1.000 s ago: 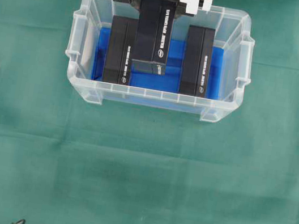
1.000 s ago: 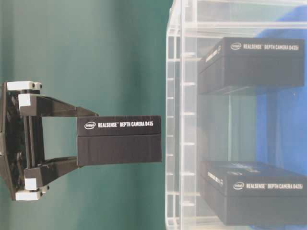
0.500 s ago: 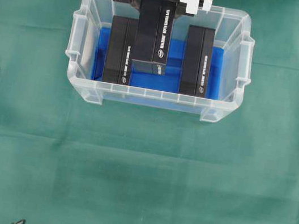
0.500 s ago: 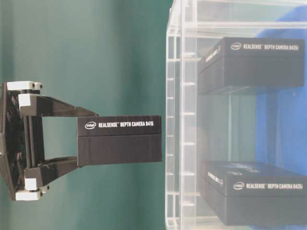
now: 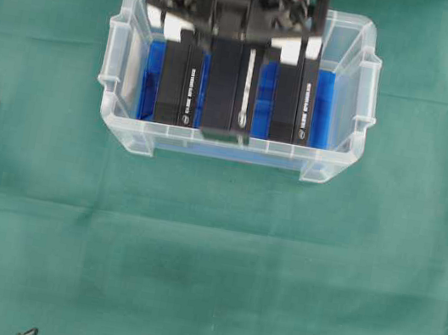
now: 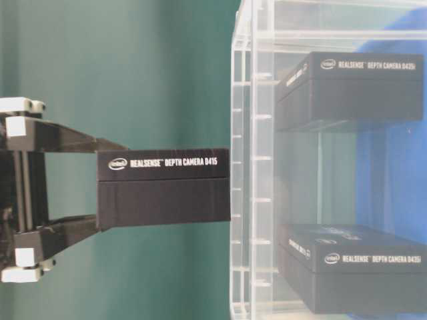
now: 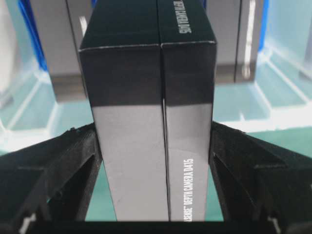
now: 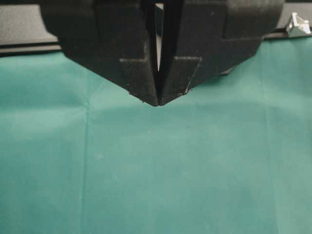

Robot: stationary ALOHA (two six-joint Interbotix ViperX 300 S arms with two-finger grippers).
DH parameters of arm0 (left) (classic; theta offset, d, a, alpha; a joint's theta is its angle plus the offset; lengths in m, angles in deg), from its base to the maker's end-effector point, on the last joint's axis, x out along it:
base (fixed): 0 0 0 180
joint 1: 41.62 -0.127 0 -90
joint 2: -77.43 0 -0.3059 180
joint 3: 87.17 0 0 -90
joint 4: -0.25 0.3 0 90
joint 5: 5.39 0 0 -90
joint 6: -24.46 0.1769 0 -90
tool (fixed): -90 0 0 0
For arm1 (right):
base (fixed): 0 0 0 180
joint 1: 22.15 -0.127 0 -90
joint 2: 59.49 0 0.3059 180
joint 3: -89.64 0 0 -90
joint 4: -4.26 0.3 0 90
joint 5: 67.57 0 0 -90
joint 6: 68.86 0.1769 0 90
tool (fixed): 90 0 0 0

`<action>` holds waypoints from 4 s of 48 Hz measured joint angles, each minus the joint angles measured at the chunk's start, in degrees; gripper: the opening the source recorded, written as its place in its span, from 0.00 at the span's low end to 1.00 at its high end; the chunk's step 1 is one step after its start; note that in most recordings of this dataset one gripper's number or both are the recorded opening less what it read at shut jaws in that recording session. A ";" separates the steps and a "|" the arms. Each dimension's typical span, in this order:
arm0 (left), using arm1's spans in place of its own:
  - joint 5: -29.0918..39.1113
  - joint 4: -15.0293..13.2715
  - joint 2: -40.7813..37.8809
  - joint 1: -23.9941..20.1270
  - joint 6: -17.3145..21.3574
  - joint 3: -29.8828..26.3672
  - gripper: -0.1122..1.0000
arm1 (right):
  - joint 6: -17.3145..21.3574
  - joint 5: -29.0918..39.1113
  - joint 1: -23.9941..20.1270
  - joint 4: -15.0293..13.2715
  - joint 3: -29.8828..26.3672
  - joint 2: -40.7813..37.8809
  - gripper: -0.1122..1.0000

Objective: Take the box out of the case with the left arm.
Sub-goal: 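Carry the held box toward the front of the case and lower it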

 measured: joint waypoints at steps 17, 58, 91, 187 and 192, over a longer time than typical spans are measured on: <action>0.00 0.18 0.00 7.38 -7.73 0.00 0.66 | -0.18 0.00 0.00 0.00 0.00 0.00 0.11; -2.46 0.62 0.00 20.48 -19.07 0.26 0.66 | -0.18 0.00 0.00 -0.79 0.00 0.00 0.11; -15.82 2.20 1.41 21.01 -21.18 17.31 0.66 | -0.18 0.00 0.00 -0.79 0.00 0.00 0.11; -39.64 -0.35 0.62 21.45 -25.84 37.00 0.90 | 0.09 0.00 0.00 -0.79 0.00 0.00 0.11; -39.64 -0.35 0.62 21.45 -25.66 37.00 0.89 | 0.18 -0.09 0.00 -0.79 0.00 0.00 0.11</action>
